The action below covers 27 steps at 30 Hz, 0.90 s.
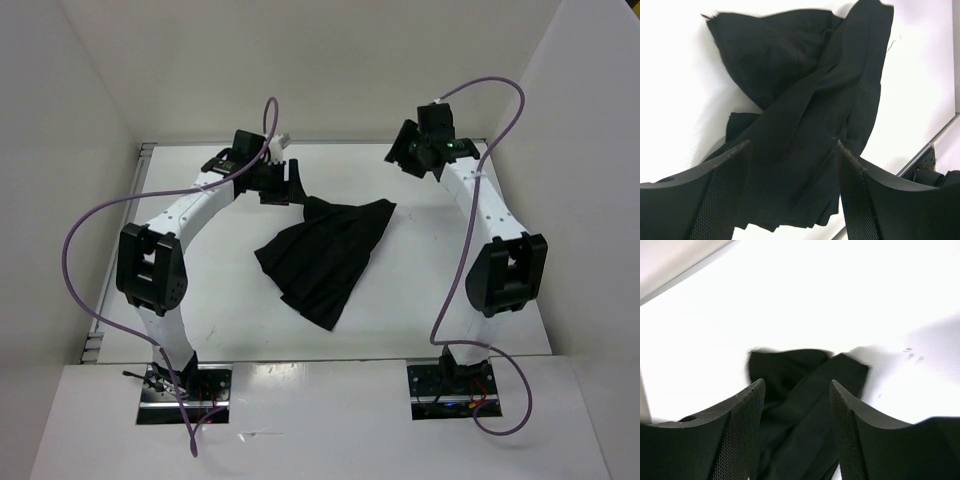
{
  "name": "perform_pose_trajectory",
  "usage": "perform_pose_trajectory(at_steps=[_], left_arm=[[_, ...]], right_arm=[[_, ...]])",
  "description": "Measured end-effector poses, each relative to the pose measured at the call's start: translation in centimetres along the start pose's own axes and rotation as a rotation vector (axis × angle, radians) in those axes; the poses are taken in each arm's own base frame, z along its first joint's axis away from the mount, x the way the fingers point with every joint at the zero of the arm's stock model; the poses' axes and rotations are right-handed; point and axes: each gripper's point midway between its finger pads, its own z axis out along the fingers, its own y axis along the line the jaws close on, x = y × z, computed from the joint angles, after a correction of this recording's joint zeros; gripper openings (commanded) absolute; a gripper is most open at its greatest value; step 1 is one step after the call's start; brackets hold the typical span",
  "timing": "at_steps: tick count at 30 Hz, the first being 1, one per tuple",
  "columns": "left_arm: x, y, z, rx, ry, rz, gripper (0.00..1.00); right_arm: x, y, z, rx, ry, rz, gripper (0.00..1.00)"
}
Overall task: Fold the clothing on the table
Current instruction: Move the skirt to the center of the board, then flatten the skirt out
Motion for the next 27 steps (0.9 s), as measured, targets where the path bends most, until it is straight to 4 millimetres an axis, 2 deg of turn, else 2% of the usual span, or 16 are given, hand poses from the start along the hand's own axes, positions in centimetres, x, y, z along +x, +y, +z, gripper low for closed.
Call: perform_pose_trajectory(at_steps=[2, 3, 6, 9, 11, 14, 19, 24, 27], left_arm=[[0.3, 0.0, 0.3, 0.001, 0.01, 0.0, 0.74], [0.5, -0.1, 0.4, 0.003, 0.016, 0.001, 0.75], [0.7, -0.3, 0.5, 0.005, 0.024, 0.003, 0.75], [0.7, -0.2, 0.5, 0.003, 0.026, 0.003, 0.75], [0.8, -0.2, 0.5, 0.003, 0.027, 0.003, 0.75], [0.8, -0.2, 0.5, 0.003, 0.027, 0.002, 0.75], [0.8, -0.2, 0.5, 0.003, 0.027, 0.003, 0.75], [0.8, -0.1, 0.6, 0.001, 0.029, 0.001, 0.75], [0.8, 0.1, 0.6, -0.002, 0.028, -0.002, 0.75]], right_arm=[[0.1, -2.9, 1.8, 0.069, 0.018, 0.062, 0.59], [0.8, -4.5, 2.8, 0.099, 0.043, 0.093, 0.59], [4.3, -9.0, 5.6, 0.179, 0.154, 0.183, 0.58], [6.7, -11.9, 7.5, 0.23, 0.232, 0.256, 0.56], [7.7, -12.3, 8.4, 0.234, 0.265, 0.284, 0.55], [8.2, -11.8, 8.8, 0.209, 0.281, 0.304, 0.53], [8.3, -10.8, 9.1, 0.153, 0.292, 0.334, 0.49], [9.4, -10.6, 9.1, 0.133, 0.324, 0.351, 0.46], [10.2, -10.6, 9.0, 0.136, 0.346, 0.35, 0.21]])
